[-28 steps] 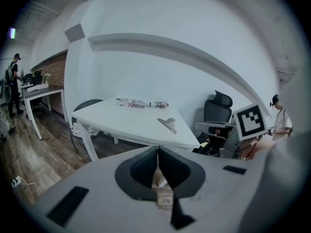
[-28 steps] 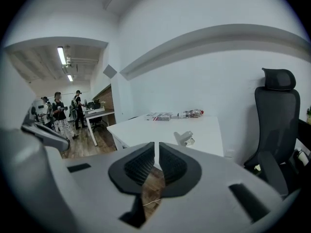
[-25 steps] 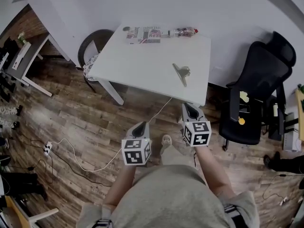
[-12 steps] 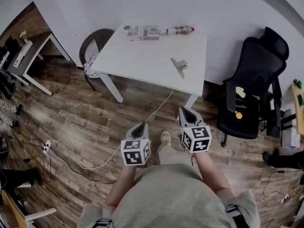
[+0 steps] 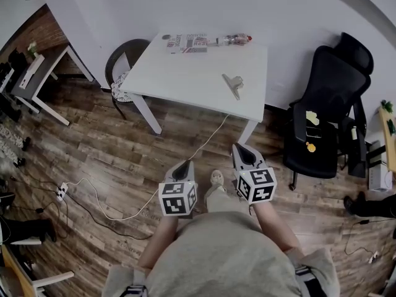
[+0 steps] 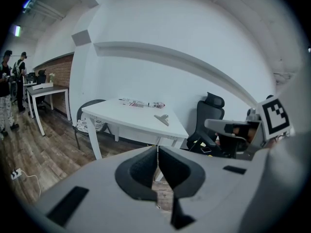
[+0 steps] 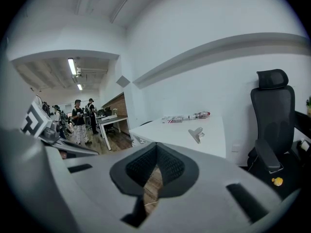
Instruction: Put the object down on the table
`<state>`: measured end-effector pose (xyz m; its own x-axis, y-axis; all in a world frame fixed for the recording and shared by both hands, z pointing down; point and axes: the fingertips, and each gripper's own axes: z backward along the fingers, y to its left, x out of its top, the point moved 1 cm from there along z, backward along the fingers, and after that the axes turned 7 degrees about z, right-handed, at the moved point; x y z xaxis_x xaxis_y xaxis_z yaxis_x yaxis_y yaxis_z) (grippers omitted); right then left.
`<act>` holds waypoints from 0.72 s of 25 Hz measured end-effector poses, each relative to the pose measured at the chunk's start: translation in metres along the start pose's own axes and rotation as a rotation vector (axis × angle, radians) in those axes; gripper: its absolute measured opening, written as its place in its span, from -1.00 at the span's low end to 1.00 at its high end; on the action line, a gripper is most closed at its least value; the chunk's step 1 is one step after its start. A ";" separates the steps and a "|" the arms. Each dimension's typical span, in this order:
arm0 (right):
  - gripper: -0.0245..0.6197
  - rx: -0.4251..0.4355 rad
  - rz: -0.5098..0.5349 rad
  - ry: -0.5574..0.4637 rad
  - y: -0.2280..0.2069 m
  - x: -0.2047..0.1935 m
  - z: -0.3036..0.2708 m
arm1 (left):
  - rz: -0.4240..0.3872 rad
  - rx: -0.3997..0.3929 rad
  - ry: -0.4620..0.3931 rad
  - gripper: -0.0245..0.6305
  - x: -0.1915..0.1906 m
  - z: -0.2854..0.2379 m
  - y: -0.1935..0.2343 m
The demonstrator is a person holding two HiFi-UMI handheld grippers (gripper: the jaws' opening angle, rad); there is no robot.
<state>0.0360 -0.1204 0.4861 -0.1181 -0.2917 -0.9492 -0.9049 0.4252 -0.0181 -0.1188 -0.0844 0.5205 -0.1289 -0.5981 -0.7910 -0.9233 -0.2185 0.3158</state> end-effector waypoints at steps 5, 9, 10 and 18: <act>-0.92 0.000 0.024 -0.015 0.005 0.004 0.004 | 0.003 0.001 -0.008 -0.89 0.000 0.004 0.001; -0.92 0.004 0.017 -0.021 0.002 0.007 0.005 | 0.005 0.000 -0.003 -0.89 -0.001 0.003 -0.002; -0.92 0.004 0.017 -0.022 0.001 0.008 0.006 | 0.006 0.000 -0.002 -0.89 -0.001 0.003 -0.003; -0.92 0.001 0.019 -0.033 0.000 0.009 0.007 | 0.001 -0.002 0.002 -0.89 -0.003 0.002 -0.003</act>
<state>0.0377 -0.1169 0.4753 -0.1218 -0.2556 -0.9591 -0.9024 0.4310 -0.0003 -0.1161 -0.0800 0.5206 -0.1292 -0.6003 -0.7893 -0.9225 -0.2191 0.3177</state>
